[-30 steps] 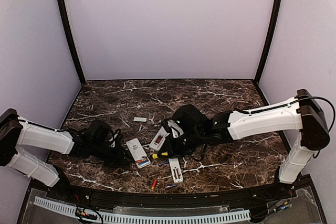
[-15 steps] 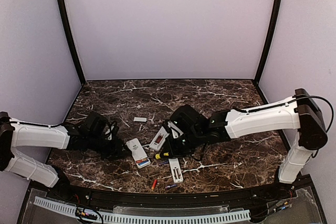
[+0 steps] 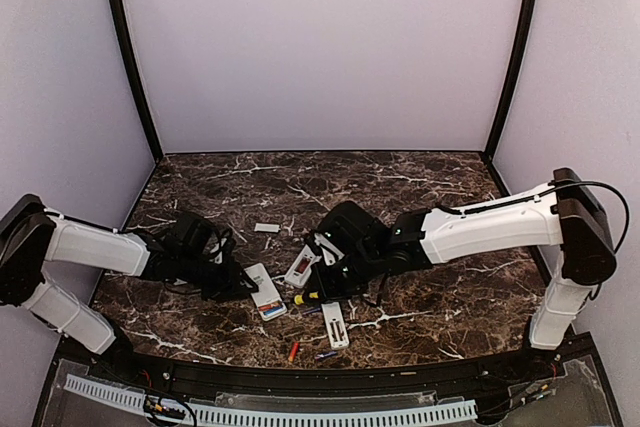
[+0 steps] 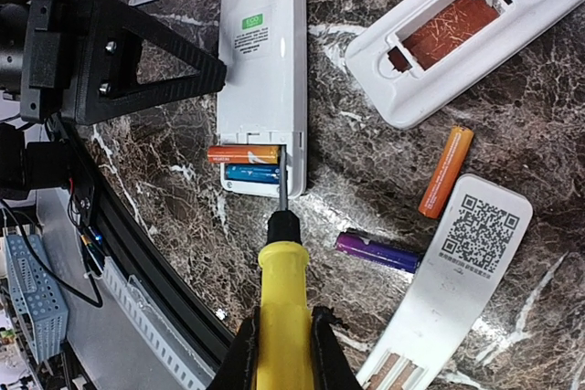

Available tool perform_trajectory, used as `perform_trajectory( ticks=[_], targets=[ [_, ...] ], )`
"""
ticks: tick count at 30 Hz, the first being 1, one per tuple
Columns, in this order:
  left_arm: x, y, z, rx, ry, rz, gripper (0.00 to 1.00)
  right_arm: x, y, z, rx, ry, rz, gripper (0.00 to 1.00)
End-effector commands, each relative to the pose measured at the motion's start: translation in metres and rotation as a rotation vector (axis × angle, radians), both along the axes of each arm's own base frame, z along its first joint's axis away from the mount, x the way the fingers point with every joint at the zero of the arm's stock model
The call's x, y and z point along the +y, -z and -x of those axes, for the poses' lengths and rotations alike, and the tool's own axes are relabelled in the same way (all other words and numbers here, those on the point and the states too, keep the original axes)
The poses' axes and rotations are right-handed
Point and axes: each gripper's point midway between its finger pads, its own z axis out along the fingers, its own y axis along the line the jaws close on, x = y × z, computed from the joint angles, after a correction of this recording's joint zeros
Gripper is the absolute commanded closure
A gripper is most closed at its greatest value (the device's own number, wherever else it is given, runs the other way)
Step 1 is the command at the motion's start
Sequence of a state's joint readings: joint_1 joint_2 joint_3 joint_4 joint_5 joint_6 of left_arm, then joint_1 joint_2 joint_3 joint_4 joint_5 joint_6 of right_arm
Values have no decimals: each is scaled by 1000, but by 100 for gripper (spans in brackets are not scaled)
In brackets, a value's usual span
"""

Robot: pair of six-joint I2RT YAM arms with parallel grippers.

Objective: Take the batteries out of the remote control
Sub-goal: Remove the battery from the remote control without the battery cover.

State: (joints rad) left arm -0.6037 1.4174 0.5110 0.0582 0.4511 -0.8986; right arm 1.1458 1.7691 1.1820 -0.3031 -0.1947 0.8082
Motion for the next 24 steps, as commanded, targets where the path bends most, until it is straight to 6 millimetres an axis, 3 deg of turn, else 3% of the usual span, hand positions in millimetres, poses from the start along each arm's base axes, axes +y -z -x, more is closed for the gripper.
perform_trajectory(
  ticks=[1, 11, 24],
  targets=[
    [-6, -4, -5, -20, 23, 26, 77, 6, 0, -1, -8, -21, -5, 100],
    [-6, 2, 1, 7, 13, 46, 89, 23, -22, 3, -21, -71, -126, 100],
    [-3, 2, 5, 8, 3, 56, 91, 29, -14, 4, -2, -90, -125, 100]
  ],
)
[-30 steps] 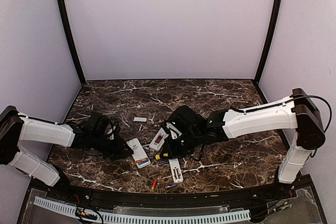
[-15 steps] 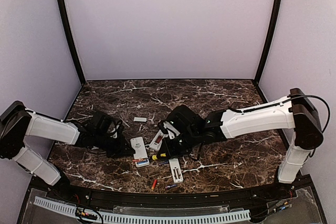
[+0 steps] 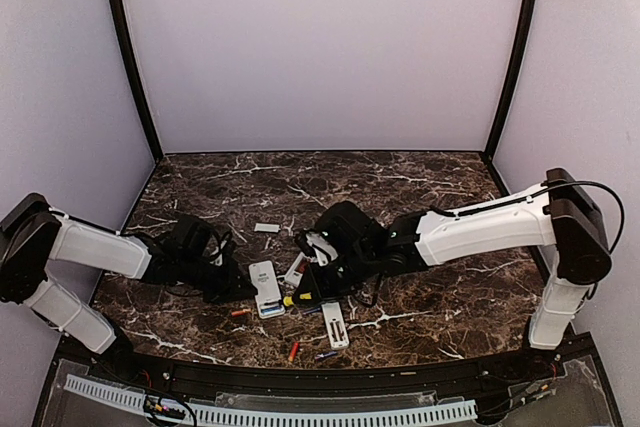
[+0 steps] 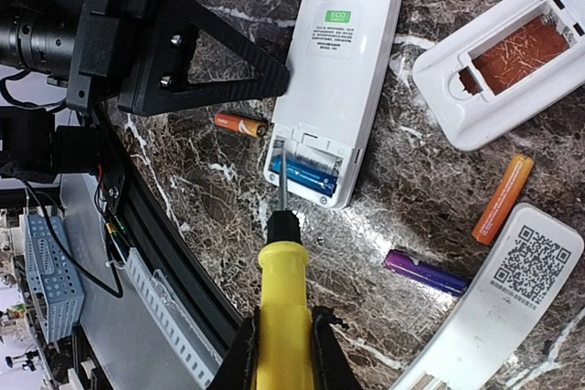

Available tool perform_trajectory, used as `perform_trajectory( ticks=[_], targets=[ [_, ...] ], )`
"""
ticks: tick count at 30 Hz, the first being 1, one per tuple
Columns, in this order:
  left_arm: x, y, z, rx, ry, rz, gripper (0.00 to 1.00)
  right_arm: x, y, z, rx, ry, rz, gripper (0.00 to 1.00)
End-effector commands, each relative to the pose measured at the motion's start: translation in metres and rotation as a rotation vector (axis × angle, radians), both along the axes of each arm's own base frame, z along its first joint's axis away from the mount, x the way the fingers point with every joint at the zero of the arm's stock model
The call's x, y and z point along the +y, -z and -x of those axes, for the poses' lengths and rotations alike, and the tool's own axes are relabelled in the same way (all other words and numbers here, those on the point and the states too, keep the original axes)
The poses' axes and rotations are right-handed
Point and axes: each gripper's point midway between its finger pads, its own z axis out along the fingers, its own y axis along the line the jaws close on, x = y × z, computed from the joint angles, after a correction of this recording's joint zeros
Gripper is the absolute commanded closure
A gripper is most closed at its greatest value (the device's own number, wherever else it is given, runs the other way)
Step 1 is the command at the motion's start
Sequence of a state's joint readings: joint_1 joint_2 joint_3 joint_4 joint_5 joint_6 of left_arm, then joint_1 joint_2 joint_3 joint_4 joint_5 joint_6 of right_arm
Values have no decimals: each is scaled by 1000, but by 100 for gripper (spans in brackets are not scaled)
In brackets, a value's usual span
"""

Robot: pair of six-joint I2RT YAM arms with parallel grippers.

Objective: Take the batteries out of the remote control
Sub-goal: Remove the battery from the remote control without the battery cover.

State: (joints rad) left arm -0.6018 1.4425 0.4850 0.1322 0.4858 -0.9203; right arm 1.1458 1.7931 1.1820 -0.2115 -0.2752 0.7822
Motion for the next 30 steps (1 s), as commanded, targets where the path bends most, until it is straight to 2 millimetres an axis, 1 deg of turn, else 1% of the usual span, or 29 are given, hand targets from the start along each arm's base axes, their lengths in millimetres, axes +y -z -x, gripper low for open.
perform_trajectory(
  ticks=[1, 4, 8, 10, 13, 15, 20, 24, 30],
  targets=[
    [2, -2, 4, -4, 1, 15, 91, 10, -10, -2, -16, -20, -41, 100],
    [4, -6, 2, -23, 3, 2, 89, 7, -17, -4, -40, -8, -48, 100],
    [7, -18, -1, -74, 13, -16, 79, -6, -27, -10, -94, 18, -16, 100],
    [8, -25, -2, -94, 17, -18, 75, -15, -25, -12, -105, 36, 30, 100],
    [6, -31, 0, -106, 30, -4, 70, -28, -13, -11, -95, 51, 100, 100],
    [4, -30, 3, -100, 39, -7, 68, -31, -8, -8, -82, 52, 112, 100],
    [2, -20, 16, -53, 52, -19, 67, -25, -11, -2, -75, 35, 90, 100],
    [0, -15, 23, -30, 59, -16, 67, -22, -11, 0, -78, 29, 88, 100],
    [-1, -8, 30, -3, 71, -23, 70, -23, -8, 1, -70, 31, 101, 100]
  ],
)
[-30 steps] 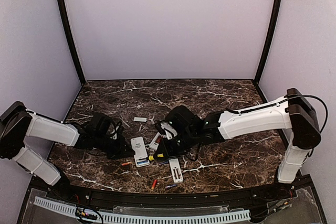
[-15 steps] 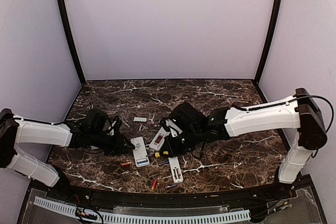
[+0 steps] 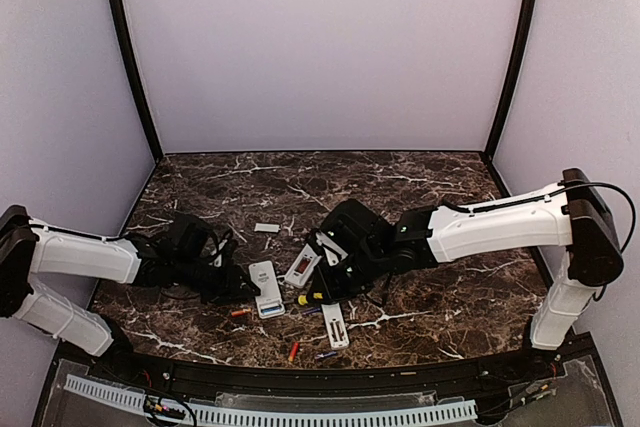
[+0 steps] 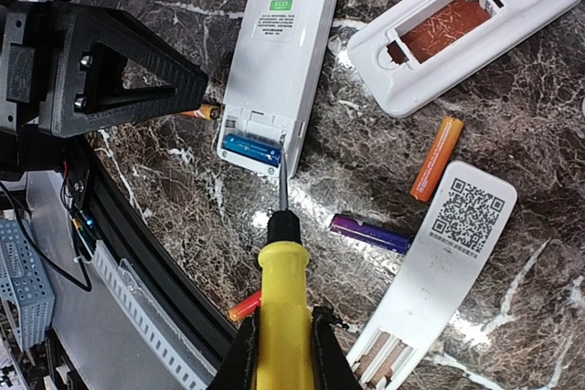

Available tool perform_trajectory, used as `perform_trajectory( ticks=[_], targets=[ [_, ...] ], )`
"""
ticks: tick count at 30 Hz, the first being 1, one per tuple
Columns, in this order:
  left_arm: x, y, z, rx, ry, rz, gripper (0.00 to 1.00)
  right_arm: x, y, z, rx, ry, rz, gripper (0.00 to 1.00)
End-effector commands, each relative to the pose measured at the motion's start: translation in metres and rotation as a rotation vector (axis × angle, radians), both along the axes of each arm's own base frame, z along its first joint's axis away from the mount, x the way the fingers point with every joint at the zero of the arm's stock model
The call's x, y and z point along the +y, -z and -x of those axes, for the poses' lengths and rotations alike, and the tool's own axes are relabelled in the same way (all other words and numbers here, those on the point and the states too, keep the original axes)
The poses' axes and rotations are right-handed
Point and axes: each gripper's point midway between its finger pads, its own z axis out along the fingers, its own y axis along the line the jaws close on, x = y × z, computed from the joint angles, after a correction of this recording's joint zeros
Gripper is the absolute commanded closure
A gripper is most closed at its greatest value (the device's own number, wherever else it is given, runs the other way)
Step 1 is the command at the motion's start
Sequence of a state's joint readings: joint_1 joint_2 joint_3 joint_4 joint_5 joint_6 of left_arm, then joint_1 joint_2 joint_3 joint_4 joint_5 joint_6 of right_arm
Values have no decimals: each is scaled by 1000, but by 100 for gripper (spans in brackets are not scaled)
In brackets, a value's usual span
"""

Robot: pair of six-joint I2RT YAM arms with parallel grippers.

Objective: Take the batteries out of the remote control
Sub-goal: Remove the battery from the remote control without the battery cover.

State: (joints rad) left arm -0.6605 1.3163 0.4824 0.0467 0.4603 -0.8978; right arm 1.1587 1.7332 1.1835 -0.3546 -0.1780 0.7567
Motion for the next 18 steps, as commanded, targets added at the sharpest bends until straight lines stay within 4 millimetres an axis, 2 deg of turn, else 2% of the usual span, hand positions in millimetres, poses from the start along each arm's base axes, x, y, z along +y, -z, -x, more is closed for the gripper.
perform_trajectory(
  ticks=[1, 18],
  targets=[
    [4, 16, 13, 59, 11, -29, 71, 2, -6, 0, -16, 3, -3, 100],
    [-1, 25, 20, 88, 26, -29, 86, 6, -7, 6, -12, -16, -12, 100]
  ],
)
